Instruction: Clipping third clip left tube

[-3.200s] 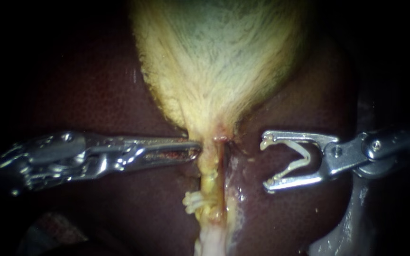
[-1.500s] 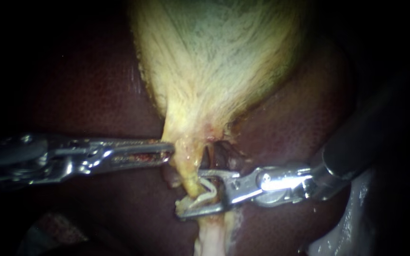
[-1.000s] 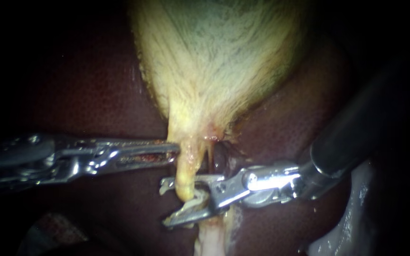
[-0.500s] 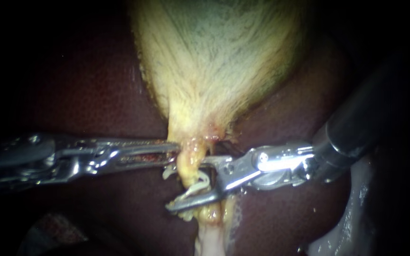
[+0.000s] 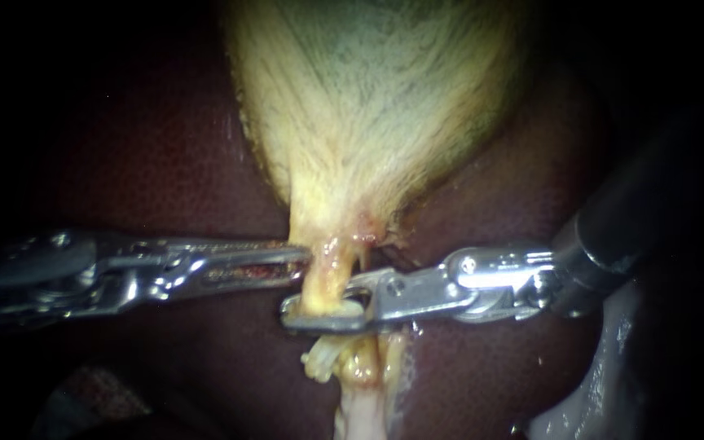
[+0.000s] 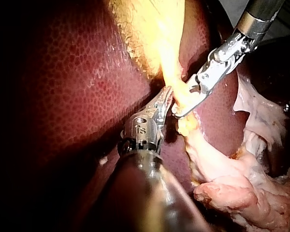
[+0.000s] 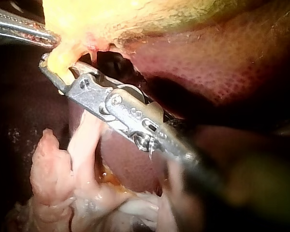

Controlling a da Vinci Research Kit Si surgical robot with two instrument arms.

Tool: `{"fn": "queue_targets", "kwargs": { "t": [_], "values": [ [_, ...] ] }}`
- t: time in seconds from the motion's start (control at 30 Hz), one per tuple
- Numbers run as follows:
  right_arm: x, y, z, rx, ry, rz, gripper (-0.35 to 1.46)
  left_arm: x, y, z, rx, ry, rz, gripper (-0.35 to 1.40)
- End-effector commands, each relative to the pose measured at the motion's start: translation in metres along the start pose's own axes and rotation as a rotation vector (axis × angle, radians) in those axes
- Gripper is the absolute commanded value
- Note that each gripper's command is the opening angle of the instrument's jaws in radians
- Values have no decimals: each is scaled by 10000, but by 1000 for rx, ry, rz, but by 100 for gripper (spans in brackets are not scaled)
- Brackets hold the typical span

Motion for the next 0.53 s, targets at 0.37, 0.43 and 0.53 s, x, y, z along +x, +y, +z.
{"fn": "queue_targets", "kwargs": {
  "t": [0.37, 0.43, 0.53],
  "values": [
    [-6, -1, 3, 1, -2, 1, -35, 1, 1, 0, 1, 0, 1, -35],
    [-6, -1, 3, 0, -2, 1, -35, 1, 1, 0, 1, 0, 1, -35],
    [-7, -1, 3, 0, -2, 12, -34, 1, 2, 1, 1, 0, 1, -35]
  ]
}}
